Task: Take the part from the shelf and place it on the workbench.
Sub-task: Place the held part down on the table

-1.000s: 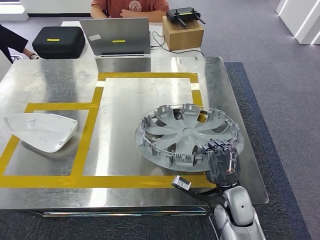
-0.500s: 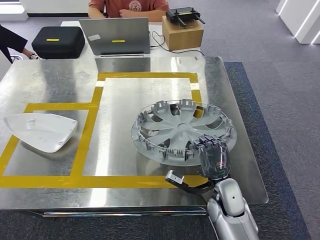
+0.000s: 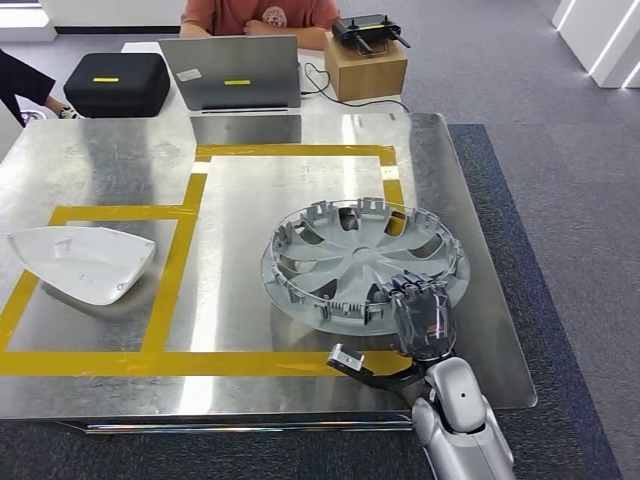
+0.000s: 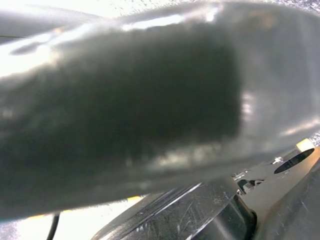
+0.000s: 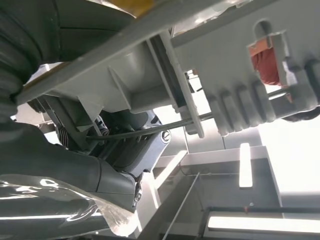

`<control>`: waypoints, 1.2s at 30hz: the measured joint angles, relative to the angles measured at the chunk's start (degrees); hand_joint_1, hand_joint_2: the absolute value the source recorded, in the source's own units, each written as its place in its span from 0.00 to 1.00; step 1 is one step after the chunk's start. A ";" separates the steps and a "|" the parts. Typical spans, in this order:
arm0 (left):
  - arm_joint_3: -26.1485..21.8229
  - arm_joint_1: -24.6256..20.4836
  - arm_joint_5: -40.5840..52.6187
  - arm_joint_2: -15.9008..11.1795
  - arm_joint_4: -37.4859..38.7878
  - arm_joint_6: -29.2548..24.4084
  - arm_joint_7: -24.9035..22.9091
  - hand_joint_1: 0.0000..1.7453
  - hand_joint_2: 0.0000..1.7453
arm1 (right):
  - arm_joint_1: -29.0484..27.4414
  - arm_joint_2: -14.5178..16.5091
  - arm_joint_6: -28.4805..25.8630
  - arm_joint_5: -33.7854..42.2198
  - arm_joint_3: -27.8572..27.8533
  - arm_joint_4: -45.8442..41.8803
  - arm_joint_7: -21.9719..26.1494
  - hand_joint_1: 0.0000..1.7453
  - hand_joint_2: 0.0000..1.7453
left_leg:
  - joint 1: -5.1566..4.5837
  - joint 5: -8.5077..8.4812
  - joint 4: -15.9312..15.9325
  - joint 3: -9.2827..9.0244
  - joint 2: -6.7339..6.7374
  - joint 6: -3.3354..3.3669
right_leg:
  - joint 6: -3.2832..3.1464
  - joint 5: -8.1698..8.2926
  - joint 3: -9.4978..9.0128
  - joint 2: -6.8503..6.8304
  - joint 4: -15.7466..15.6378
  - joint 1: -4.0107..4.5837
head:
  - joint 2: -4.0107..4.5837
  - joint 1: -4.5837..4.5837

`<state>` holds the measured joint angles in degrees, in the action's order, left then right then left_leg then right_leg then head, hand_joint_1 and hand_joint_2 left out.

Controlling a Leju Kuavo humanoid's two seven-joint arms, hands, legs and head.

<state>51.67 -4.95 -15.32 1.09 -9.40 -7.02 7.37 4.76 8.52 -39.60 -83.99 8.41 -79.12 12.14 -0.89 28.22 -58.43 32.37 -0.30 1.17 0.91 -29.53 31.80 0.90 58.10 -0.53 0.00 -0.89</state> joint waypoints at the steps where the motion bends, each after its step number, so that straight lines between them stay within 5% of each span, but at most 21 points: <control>1: 0.00 0.00 0.01 0.00 0.00 0.00 0.00 0.00 0.00 | 0.00 0.00 0.00 0.07 0.01 0.02 0.08 1.00 1.00 | 0.00 0.00 0.00 0.00 0.00 0.00 | 0.00 0.00 0.00 0.00 0.00 0.00 | 0.00 0.00; 14: 0.99 -0.40 1.45 0.31 0.00 0.00 -1.30 0.00 0.00 | 2.76 2.12 0.00 3.90 3.78 2.57 6.01 1.00 1.00 | 0.01 -0.01 0.00 0.00 0.00 -0.01 | 0.00 0.00 0.00 0.01 0.02 0.01 | 0.00 0.01; 36: 1.38 -1.21 1.70 0.35 0.00 0.43 -2.92 0.00 0.00 | 6.75 2.44 0.00 3.21 12.39 5.96 2.49 1.00 1.00 | 0.00 -0.01 0.00 0.02 0.00 -0.01 | -0.01 0.00 0.03 0.00 0.01 0.01 | 0.00 0.01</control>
<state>53.05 -6.16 -13.62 1.44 -9.40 -6.58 4.45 11.51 10.96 -39.60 -80.78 20.80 -73.16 14.63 -0.89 28.21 -58.43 32.39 -0.30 1.16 0.90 -29.54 31.83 0.90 58.11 -0.53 0.00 -0.89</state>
